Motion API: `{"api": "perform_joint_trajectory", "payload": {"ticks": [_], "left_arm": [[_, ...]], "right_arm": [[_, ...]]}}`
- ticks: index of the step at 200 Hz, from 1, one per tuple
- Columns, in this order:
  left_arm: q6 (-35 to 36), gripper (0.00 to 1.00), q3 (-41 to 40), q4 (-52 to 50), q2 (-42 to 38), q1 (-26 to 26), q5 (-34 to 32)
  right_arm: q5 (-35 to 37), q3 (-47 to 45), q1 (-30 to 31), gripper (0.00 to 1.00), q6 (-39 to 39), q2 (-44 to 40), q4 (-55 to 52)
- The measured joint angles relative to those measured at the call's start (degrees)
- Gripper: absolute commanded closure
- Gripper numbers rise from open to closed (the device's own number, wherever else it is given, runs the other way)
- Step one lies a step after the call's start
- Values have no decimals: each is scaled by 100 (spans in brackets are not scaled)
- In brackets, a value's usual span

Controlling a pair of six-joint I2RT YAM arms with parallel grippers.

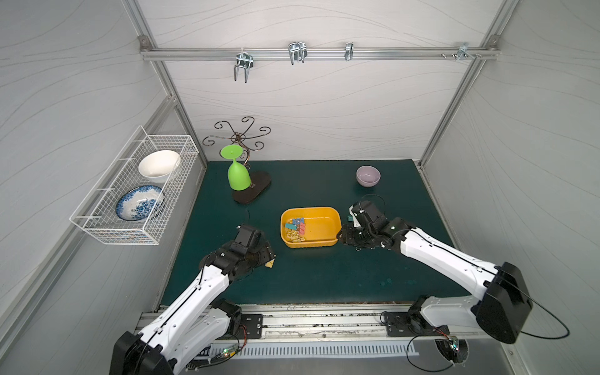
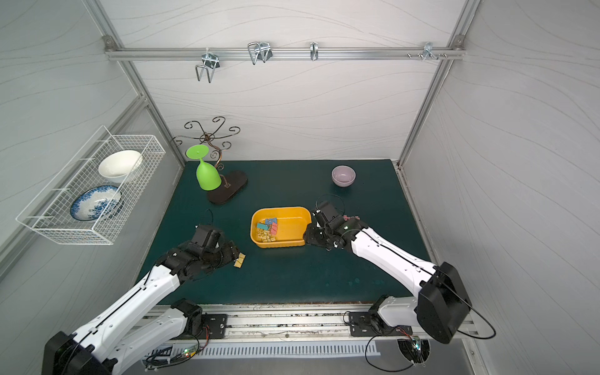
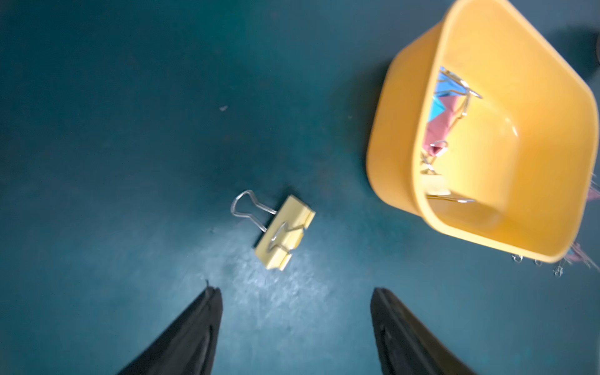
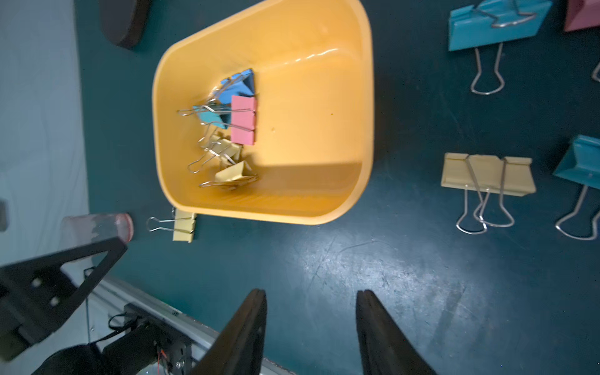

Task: Take out the binder clips from the storage box
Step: Place the binder clip at the center of the board, then pick up the binder clip at the center of the board.

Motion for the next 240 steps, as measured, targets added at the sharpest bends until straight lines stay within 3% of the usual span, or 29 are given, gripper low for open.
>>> {"api": "perform_joint_trajectory", "payload": {"ticks": [28,42,77,130,177,199,212,240], "left_arm": [[461,29,306,-17,640,621,651],[588,34,315,-31,719,951,901],[914,60,337,-70,1014,1344,1423],[1032,59,411,-4,1482,1427,1860],[966,66,411,94,1569,1429,2015],[927,62,411,181,1644,1427,2048],[916,51,411,190,1694,1427,2009],[922,50,444,114,1661,1429,1867]], "right_arm": [[-229,-122,35,50,-337,-446,170],[-264,-85,35,50,-476,-483,186],[-258,-28,39,50,-649,-479,153],[-267,205,44,51,-896,-522,-2],[-166,295,42,49,-916,-645,-114],[-168,367,31,49,-876,-577,-232],[-181,389,26,49,-868,-516,-297],[-197,411,26,49,-859,-452,-387]]}}
